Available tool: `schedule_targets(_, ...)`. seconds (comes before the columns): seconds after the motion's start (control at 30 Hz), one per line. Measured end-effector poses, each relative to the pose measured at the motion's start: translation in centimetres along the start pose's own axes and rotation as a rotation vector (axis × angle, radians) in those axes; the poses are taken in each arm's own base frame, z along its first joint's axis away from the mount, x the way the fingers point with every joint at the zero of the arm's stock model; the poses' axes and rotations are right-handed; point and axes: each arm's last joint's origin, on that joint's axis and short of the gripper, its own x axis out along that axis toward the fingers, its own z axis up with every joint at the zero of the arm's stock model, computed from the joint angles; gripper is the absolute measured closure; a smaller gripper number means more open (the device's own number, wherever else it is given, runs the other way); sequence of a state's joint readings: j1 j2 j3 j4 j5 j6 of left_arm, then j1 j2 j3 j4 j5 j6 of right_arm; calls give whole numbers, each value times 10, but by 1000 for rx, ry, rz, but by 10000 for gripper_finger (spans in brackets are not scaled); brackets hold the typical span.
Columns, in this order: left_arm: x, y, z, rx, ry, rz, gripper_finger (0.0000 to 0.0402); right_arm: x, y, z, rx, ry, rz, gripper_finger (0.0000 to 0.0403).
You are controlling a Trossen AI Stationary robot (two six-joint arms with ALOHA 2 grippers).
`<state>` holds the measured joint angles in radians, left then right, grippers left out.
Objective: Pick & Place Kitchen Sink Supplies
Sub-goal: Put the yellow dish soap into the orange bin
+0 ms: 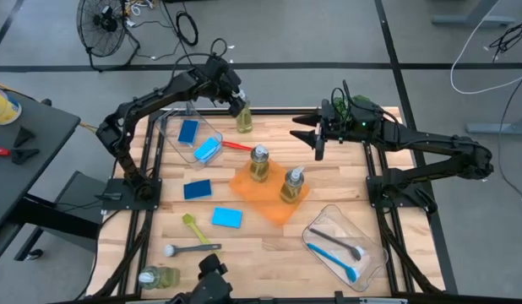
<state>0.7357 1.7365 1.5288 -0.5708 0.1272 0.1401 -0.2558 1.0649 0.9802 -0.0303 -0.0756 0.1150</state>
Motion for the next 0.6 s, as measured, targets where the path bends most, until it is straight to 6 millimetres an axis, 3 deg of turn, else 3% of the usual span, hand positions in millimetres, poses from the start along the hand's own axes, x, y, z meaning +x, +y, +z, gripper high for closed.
schedule_targets(0.27, -1, 1, 7, 4, -67, 13, 118, 0, 0, 0, 1, -1, -8, 188)
schedule_targets(0.6, -1, 1, 6, 9, -64, 13, 192, 0, 0, 0, -16, -1, -8, 188)
